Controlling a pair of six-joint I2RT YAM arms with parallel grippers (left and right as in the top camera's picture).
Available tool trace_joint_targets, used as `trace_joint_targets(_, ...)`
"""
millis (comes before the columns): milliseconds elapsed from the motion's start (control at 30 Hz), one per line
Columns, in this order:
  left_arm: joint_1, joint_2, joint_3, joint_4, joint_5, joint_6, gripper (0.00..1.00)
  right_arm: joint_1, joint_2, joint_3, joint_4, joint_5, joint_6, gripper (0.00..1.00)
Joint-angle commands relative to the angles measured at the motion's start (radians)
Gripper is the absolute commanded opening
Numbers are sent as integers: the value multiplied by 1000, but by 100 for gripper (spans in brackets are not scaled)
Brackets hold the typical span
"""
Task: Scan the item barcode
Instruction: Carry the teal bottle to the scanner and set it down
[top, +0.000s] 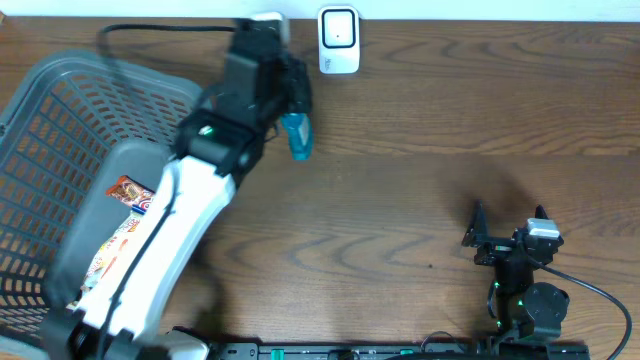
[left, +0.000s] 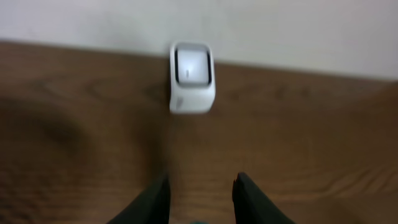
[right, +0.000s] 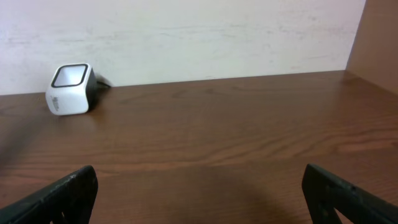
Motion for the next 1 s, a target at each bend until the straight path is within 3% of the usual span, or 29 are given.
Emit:
trace_joint_targets(0,-51,50,18,18,-5,20,31,-5,-6,-2,-5,-3,13,99)
trace_joint_targets(567,-163,253,2,35,-5,40,31,-5,-6,-2,-5,-3,13,99)
trace_joint_targets(967,-179,273,-28,42,-6,40,31,-5,-6,-2,-5,-3,13,99)
